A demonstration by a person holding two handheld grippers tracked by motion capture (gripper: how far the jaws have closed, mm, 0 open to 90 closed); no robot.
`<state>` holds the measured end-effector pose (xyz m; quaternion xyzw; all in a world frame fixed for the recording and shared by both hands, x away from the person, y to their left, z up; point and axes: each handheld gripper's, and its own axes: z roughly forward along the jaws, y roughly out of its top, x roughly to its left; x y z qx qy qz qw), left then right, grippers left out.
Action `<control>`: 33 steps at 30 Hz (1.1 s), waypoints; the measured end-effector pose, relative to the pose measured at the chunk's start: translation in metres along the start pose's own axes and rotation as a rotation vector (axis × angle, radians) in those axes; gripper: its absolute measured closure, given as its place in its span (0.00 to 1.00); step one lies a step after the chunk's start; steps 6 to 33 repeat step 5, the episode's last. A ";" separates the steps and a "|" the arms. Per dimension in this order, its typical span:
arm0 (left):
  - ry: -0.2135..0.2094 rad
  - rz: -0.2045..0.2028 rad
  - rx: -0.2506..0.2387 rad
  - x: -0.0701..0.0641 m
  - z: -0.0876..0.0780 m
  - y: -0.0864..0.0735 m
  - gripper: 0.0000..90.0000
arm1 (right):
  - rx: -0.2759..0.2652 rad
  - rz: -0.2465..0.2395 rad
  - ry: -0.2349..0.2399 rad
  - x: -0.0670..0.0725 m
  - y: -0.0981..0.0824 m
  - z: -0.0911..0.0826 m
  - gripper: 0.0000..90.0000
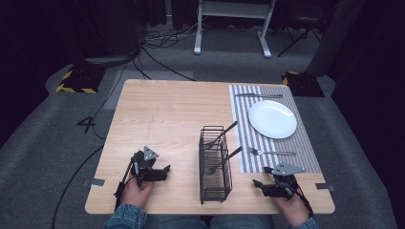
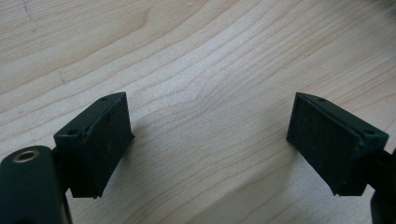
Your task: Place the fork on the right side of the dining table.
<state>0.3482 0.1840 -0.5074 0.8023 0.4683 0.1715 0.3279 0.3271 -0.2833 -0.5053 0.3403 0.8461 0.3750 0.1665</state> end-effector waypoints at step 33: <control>0.001 0.001 0.000 0.000 0.000 0.000 0.15 | 0.020 0.016 -0.017 0.001 0.001 0.002 0.18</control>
